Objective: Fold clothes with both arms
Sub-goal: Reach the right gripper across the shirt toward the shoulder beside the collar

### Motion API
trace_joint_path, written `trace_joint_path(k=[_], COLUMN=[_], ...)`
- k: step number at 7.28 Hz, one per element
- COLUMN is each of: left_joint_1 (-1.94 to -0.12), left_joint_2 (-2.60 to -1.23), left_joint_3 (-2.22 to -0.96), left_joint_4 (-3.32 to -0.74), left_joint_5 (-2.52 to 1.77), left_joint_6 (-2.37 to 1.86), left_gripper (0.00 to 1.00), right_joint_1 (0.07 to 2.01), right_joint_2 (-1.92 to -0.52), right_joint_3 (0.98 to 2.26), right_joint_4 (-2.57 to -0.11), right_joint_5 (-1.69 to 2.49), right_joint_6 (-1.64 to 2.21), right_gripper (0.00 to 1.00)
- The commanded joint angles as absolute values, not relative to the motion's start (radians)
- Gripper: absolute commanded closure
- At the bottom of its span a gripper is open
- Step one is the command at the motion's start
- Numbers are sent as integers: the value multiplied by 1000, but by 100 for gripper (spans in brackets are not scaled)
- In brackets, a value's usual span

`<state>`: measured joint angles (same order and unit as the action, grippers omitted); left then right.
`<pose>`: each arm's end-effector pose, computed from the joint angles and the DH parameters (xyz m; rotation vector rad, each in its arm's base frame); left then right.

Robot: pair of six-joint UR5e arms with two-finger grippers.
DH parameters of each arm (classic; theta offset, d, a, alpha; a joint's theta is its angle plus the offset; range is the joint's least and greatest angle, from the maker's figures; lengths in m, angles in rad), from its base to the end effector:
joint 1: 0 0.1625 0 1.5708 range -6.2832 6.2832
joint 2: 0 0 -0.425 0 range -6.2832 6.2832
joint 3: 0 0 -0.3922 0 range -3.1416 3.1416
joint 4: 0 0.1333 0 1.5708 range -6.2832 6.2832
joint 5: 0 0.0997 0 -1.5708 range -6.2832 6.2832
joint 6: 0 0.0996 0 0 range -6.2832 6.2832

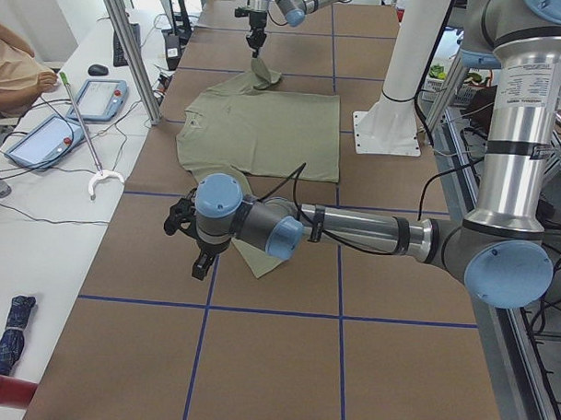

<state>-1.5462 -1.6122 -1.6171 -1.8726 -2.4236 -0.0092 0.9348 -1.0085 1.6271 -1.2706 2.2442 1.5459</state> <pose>-0.0454 -0.5267 0.5755 0.3513 0.8480 0.1803 -0.3398 -0.5801 0.2626 -0.1477 -1.0799 0.5106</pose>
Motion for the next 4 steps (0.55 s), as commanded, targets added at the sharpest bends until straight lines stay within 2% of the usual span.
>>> trace_joint_path(k=[1,2,3,4], left_joint_1=[-1546,-1546,-1545,-1545], left_joint_2=[-1612,-1612,-1612,-1612], left_joint_3=[-1626,-1631,-1631,-1631], left_joint_4=[-1873,-1873,-1873,-1873], left_joint_5=[-2424,-2424,-2424,-2424], left_joint_6=[-11,-11,-11,-11], left_gripper=[0,0,0,0], right_joint_1=[859,841,818,736], right_joint_2=[-640,-483,-438,-436], right_joint_3=[1402,1273,1256,1215], right_joint_4=[-1327,-1324,-1318,-1193], right_joint_5=[2090,2062,2054,1954], right_joint_6=[1685,1686,1684,1684], right_gripper=[100,100,100,100])
